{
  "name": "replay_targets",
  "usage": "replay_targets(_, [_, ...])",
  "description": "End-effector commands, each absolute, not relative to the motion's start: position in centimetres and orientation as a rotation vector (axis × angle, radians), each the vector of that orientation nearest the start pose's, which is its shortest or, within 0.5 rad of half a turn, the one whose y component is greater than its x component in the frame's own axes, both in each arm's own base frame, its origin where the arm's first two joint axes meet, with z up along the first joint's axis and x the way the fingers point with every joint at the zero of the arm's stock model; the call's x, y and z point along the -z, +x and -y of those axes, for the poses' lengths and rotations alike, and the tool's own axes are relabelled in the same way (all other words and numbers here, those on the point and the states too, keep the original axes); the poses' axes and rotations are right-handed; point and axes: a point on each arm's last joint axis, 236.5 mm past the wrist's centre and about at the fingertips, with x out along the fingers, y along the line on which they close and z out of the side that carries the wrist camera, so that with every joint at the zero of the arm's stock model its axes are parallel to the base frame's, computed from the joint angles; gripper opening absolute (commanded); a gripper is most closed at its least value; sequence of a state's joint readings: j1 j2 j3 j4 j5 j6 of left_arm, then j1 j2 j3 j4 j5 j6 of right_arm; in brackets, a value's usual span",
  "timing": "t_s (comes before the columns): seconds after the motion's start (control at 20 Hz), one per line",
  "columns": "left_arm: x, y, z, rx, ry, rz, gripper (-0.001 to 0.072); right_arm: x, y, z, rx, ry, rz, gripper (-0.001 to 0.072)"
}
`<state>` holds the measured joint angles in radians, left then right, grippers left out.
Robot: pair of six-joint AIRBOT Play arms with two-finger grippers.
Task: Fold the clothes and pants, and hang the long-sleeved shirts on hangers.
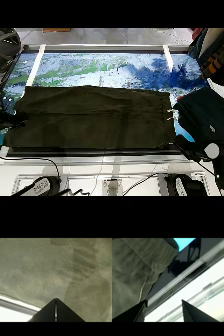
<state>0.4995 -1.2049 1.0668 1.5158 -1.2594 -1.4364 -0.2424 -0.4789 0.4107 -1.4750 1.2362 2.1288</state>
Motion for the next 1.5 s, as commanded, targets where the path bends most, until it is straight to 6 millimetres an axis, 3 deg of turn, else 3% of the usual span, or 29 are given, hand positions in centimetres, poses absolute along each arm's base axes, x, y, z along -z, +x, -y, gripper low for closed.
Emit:
replay_targets(0.0, [1.1,30.3,-14.9,-0.284,-0.297,-1.375,0.0019,6.0,18.1,2.1,0.591,0.819,-1.254,0.0487])
replay_targets(0.25, [1.8,30.7,-15.2,-0.287,-0.297,-1.373,0.0019,7.4,22.7,2.8,0.652,0.980,-1.120,0.0483])
replay_targets(0.85, [2.4,30.4,-15.3,-0.289,-0.294,-1.398,0.0019,11.4,21.1,3.6,0.779,0.989,-1.201,0.0463])
replay_targets(0.9, [2.6,30.4,-15.3,-0.288,-0.297,-1.404,0.0020,11.7,21.3,3.6,0.775,0.999,-1.180,0.0363])
replay_targets(1.0, [2.9,30.3,-15.3,-0.285,-0.300,-1.414,0.0020,11.5,22.3,3.6,0.756,1.020,-1.138,0.0035])
replay_targets(1.2, [2.9,30.1,-15.2,-0.286,-0.299,-1.424,0.0030,9.5,24.4,4.3,0.641,0.900,-1.093,0.0039])
replay_targets(1.3, [3.1,28.4,-15.5,-0.298,-0.278,-1.493,0.0033,8.2,25.0,4.4,0.599,0.856,-1.073,0.0039])
replay_targets(1.35, [3.1,27.5,-15.9,-0.317,-0.261,-1.527,0.0134,7.5,25.3,4.5,0.590,0.857,-1.049,0.0039])
replay_targets(1.4, [3.1,26.5,-16.5,-0.355,-0.273,-1.555,0.0389,7.1,25.4,4.5,0.584,0.856,-1.033,0.0039])
replay_targets(1.45, [3.2,25.5,-17.2,-0.405,-0.303,-1.570,0.0566,6.8,25.5,4.5,0.574,0.849,-1.023,0.0039])
